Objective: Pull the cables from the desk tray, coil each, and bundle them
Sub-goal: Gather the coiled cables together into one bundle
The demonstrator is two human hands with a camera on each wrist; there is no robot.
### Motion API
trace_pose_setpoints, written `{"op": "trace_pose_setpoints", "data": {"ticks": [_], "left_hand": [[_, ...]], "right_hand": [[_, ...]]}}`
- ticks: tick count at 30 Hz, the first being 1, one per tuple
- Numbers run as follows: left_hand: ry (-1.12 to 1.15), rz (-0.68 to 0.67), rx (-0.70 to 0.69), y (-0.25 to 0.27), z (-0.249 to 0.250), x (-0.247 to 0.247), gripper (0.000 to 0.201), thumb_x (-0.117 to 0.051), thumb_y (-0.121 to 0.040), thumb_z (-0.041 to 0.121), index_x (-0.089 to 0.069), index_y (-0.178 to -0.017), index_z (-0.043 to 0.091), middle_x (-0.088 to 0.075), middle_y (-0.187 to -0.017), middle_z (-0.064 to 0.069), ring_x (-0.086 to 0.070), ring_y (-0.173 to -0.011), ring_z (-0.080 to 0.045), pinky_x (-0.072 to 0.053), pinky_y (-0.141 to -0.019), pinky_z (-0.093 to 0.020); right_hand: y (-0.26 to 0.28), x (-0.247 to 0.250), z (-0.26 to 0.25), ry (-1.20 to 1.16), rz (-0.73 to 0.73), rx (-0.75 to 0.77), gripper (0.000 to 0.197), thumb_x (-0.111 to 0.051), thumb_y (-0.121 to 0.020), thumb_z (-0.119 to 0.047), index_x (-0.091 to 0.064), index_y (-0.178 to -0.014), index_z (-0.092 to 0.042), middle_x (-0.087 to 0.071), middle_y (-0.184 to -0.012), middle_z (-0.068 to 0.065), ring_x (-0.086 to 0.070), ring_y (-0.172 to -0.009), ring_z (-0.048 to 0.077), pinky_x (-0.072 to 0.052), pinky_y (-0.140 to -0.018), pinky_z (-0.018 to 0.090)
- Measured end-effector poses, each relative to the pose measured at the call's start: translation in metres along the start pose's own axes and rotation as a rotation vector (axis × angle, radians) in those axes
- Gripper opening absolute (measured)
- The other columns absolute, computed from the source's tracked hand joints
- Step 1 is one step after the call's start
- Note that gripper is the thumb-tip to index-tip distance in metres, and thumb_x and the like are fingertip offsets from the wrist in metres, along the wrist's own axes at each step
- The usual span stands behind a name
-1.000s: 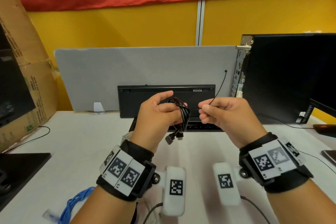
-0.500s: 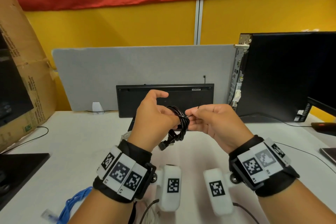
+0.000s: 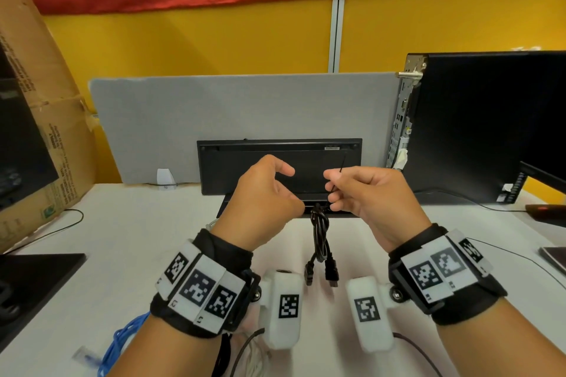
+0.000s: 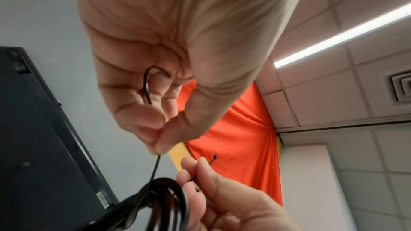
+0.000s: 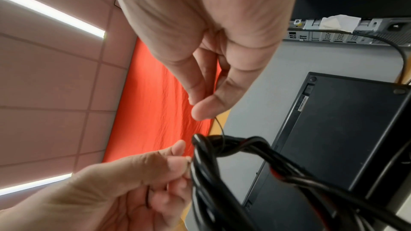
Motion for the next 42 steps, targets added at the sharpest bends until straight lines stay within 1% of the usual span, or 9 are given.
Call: {"op": "trace_pose_setpoints", "data": {"ticks": [9, 17, 26, 28, 33, 36, 38, 40, 42], "left_hand": [[0.597, 0.144, 0.054, 0.000, -0.005, 0.009, 0.061, -0.081, -0.070, -0.003, -0.045, -0.112, 0.021, -0.076, -0.079, -0.011, -0.074, -0.076, -0.023, -0.060, -0.074, -0.034], [0.468, 0.142, -0.066, 0.002, 0.006, 0.005, 0.067, -0.077, -0.076, -0.003, -0.039, -0.126, 0.018, -0.075, -0.075, -0.004, -0.072, -0.069, -0.016, -0.059, -0.066, -0.024], [0.441, 0.149, -0.106, 0.007, 0.014, 0.005, 0.066, -0.076, -0.076, -0.006, -0.040, -0.126, 0.016, -0.074, -0.074, -0.006, -0.072, -0.065, -0.015, -0.057, -0.063, -0.021], [0.453, 0.158, -0.099, 0.006, 0.014, 0.005, 0.066, -0.075, -0.077, -0.006, -0.040, -0.129, 0.013, -0.075, -0.074, -0.005, -0.072, -0.066, -0.015, -0.058, -0.066, -0.023], [0.531, 0.230, -0.069, 0.006, 0.009, 0.010, 0.067, -0.078, -0.077, 0.002, -0.038, -0.127, 0.020, -0.076, -0.080, -0.005, -0.074, -0.078, -0.019, -0.051, -0.096, -0.048], [0.530, 0.211, -0.060, 0.006, 0.008, 0.010, 0.051, -0.078, -0.078, 0.006, -0.053, -0.123, 0.011, -0.075, -0.079, -0.007, -0.074, -0.073, -0.018, -0.059, -0.080, -0.038], [0.497, 0.175, -0.081, 0.007, 0.012, 0.007, 0.029, -0.077, -0.080, 0.008, -0.068, -0.108, 0.009, -0.075, -0.076, -0.008, -0.073, -0.069, -0.018, -0.059, -0.068, -0.029], [0.450, 0.147, -0.122, 0.009, 0.016, 0.003, 0.009, -0.075, -0.082, 0.009, -0.075, -0.091, 0.009, -0.074, -0.073, -0.008, -0.072, -0.067, -0.018, -0.058, -0.064, -0.026], [0.428, 0.140, -0.144, 0.010, 0.017, 0.001, 0.003, -0.072, -0.084, 0.008, -0.075, -0.083, 0.007, -0.073, -0.070, -0.008, -0.071, -0.065, -0.017, -0.059, -0.063, -0.027]], "right_hand": [[-0.001, -0.008, 0.003, 0.078, -0.101, 0.020, 0.009, -0.071, -0.084, -0.008, -0.077, -0.089, -0.003, -0.068, -0.069, 0.012, -0.063, -0.060, 0.016, -0.055, -0.060, 0.023], [-0.002, -0.015, 0.004, 0.246, -0.165, 0.085, 0.009, -0.073, -0.083, -0.012, -0.080, -0.082, -0.017, -0.068, -0.060, 0.005, -0.059, -0.052, 0.014, -0.048, -0.053, 0.018], [0.001, -0.024, 0.003, 0.363, -0.244, 0.156, 0.010, -0.074, -0.083, -0.016, -0.079, -0.080, -0.024, -0.069, -0.069, 0.001, -0.055, -0.053, 0.011, -0.049, -0.061, 0.024], [0.002, -0.023, 0.002, 0.361, -0.237, 0.165, 0.011, -0.074, -0.083, -0.017, -0.079, -0.079, -0.025, -0.068, -0.070, 0.001, -0.054, -0.053, 0.011, -0.049, -0.061, 0.024], [0.002, -0.021, -0.003, 0.356, -0.209, 0.186, 0.005, -0.074, -0.083, -0.017, -0.079, -0.083, -0.018, -0.070, -0.076, 0.002, -0.055, -0.055, 0.008, -0.049, -0.059, 0.022], [0.002, -0.018, -0.006, 0.342, -0.177, 0.185, 0.005, -0.074, -0.083, -0.017, -0.079, -0.083, -0.016, -0.069, -0.073, 0.003, -0.053, -0.053, 0.008, -0.047, -0.056, 0.022], [0.003, -0.018, -0.008, 0.344, -0.171, 0.187, 0.006, -0.073, -0.083, -0.018, -0.080, -0.083, -0.019, -0.067, -0.064, -0.002, -0.050, -0.051, 0.007, -0.046, -0.055, 0.020], [0.005, -0.019, -0.009, 0.358, -0.185, 0.191, 0.008, -0.072, -0.085, -0.018, -0.080, -0.083, -0.020, -0.066, -0.057, -0.004, -0.048, -0.050, 0.006, -0.045, -0.053, 0.017], [0.007, -0.021, -0.010, 0.338, -0.189, 0.180, 0.009, -0.072, -0.085, -0.017, -0.080, -0.084, -0.020, -0.070, -0.063, 0.003, -0.050, -0.053, 0.006, -0.046, -0.053, 0.019]]}}
Point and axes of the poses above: each hand's wrist, its own y-axis away from the middle knuckle, its own x-axis out of the back of the hand, z = x × y, the point moved 9 cm from there along -y, towards the middle knuckle
